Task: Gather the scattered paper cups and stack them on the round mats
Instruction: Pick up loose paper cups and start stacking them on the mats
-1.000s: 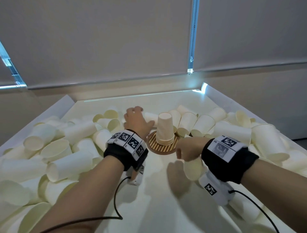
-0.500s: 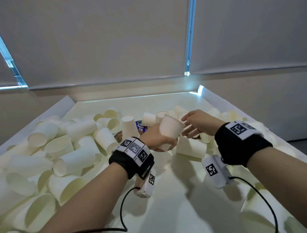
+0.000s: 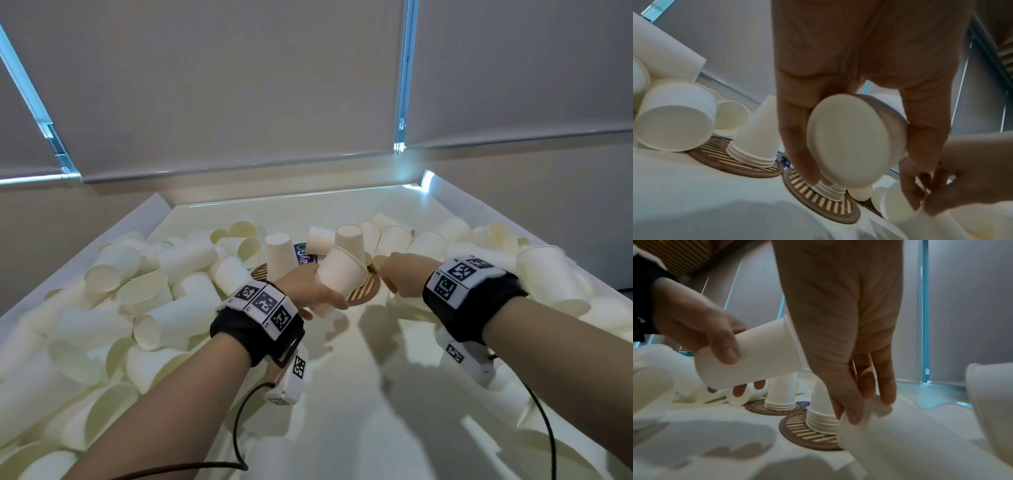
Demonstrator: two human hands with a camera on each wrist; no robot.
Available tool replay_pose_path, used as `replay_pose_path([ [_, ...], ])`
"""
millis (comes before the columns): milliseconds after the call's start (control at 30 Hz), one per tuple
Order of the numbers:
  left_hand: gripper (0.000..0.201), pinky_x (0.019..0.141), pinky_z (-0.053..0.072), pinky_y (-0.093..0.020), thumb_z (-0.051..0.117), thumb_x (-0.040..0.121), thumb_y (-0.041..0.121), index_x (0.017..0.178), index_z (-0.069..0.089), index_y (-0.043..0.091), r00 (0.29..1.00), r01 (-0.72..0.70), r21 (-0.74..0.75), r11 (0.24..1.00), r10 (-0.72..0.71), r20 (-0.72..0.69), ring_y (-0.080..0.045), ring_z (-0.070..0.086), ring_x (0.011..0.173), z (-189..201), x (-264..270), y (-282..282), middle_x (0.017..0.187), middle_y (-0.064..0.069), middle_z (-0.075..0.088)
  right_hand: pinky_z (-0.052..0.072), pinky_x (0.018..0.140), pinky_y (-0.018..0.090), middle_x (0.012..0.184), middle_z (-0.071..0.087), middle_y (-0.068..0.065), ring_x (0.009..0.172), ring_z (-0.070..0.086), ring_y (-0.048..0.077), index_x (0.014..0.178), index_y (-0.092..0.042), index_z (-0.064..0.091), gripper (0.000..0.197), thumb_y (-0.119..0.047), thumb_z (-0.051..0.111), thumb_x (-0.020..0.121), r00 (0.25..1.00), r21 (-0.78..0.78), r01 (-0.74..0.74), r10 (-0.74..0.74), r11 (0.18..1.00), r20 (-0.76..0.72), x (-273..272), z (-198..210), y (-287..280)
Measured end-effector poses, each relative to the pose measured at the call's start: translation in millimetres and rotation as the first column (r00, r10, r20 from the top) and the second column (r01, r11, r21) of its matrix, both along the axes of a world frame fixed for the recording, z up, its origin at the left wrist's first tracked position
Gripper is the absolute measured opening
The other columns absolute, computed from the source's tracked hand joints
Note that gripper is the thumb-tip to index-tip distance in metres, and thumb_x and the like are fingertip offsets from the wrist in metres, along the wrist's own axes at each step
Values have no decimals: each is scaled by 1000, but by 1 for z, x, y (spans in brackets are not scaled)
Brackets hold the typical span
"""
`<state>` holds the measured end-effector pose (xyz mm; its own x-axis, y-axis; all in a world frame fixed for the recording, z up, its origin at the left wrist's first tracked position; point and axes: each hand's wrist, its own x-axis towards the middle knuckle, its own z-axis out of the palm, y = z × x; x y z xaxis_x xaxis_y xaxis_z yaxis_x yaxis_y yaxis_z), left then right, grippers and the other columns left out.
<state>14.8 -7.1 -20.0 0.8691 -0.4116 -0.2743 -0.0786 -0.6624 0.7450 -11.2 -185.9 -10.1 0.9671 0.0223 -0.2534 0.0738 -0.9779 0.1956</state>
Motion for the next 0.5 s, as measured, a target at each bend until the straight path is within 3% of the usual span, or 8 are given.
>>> replay_pose_path([
  [100, 58, 77, 55, -34, 77, 72, 18, 123, 50, 20, 1000, 25, 59, 998, -24, -6, -19, 62, 98, 0, 0, 7, 110, -1, 62, 42, 74, 28, 108, 62, 13, 88, 55, 25, 108, -1, 61, 24, -3, 44, 91, 989, 145, 44, -64, 988, 134, -1, 13, -4],
  [167, 61, 77, 55, -35, 78, 72, 18, 125, 50, 19, 1000, 27, 75, 997, -27, -14, -21, 63, 102, 1, 0, 11, 114, -3, 62, 44, 71, 28, 108, 62, 17, 90, 61, 29, 107, 0, 58, 23, -5, 41, 93, 962, 336, 73, -155, 939, 226, -2, 25, -3],
  [267, 60, 79, 55, -37, 78, 71, 16, 125, 51, 18, 1000, 23, 74, 997, -22, -16, -25, 64, 101, 4, -1, 15, 114, -7, 63, 44, 50, 24, 88, 57, 16, 57, 57, 19, 98, -4, 48, 14, -8, 35, 97, 909, 652, 106, -339, 751, 243, -6, 42, 4],
  [367, 56, 79, 55, -36, 78, 72, 16, 121, 53, 17, 1000, 21, 16, 1000, -21, 3, -23, 64, 94, 7, -3, 15, 108, -5, 64, 47, 53, 25, 78, 58, 16, 53, 54, 18, 72, -8, 48, 24, -3, 40, 94, 890, 799, 100, -413, 593, 196, -12, 51, 11],
  [433, 54, 73, 56, -34, 80, 71, 17, 119, 54, 18, 1000, 6, -76, 997, -4, 24, -17, 63, 86, 9, -5, 14, 101, -1, 63, 50, 53, 25, 69, 58, 14, 53, 56, 19, 75, -4, 53, 22, -1, 40, 92, 899, 875, 116, -424, 470, 108, -19, 53, 21],
  [500, 58, 66, 55, -33, 82, 68, 22, 118, 53, 22, 999, 7, -150, 989, 1, 53, -16, 63, 84, 13, -7, 13, 98, 2, 62, 50, 45, 22, 64, 57, 15, 45, 59, 18, 91, 0, 53, 18, 0, 35, 93, 917, 926, 122, -399, 358, 33, -30, 54, 37],
])
